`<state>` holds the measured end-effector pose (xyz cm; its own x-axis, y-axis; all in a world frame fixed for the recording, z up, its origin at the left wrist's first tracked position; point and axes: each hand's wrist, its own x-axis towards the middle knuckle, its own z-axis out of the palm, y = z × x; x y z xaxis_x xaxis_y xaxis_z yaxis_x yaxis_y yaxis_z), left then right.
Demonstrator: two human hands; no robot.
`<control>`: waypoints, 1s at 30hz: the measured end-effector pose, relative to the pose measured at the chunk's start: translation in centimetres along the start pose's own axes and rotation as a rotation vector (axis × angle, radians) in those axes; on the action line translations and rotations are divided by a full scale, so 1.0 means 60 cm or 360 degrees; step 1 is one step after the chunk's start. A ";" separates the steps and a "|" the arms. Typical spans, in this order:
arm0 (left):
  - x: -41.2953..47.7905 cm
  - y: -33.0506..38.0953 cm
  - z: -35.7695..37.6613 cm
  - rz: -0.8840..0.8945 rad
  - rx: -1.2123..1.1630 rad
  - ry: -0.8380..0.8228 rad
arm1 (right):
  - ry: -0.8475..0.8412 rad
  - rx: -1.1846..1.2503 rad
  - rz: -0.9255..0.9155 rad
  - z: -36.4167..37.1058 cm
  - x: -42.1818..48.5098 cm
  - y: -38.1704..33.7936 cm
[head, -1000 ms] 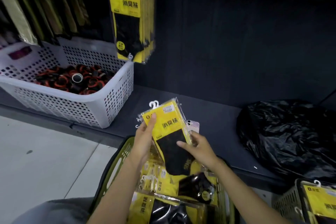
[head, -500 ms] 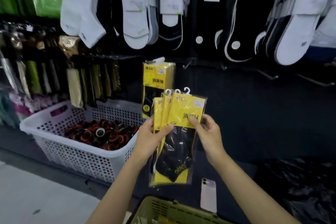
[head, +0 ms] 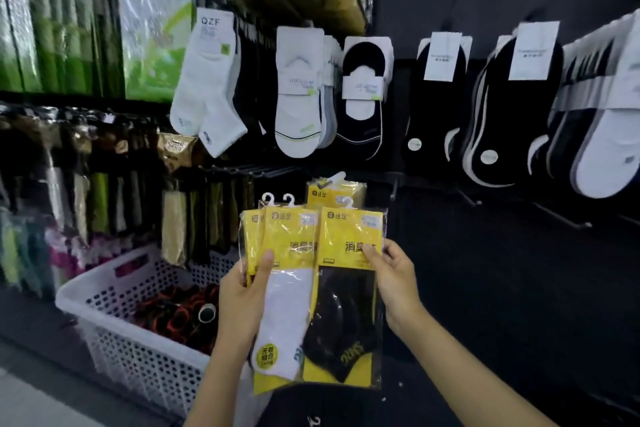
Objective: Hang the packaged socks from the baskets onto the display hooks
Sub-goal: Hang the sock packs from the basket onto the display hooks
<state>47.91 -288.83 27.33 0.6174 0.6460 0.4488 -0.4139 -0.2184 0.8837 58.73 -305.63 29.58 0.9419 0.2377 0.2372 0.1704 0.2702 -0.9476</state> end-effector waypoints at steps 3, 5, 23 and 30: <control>0.017 -0.005 -0.030 0.0060 0.0049 0.0153 | 0.0035 -0.0087 -0.0054 0.017 0.029 -0.008; 0.026 -0.010 -0.048 0.0105 0.0115 0.0257 | 0.0047 -0.0134 -0.0078 0.029 0.050 -0.012; 0.048 -0.042 -0.059 -0.0045 -0.0157 0.0302 | 0.0502 -0.0263 0.0111 0.086 0.189 0.056; 0.043 -0.046 -0.041 -0.0155 -0.0232 0.0233 | 0.0701 -0.0293 0.0208 0.063 0.145 0.073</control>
<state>49.00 -284.78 25.70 0.5600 0.7605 0.3287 -0.4557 -0.0485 0.8888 66.57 -298.88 28.32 0.9849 -0.1688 0.0388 0.0538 0.0858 -0.9949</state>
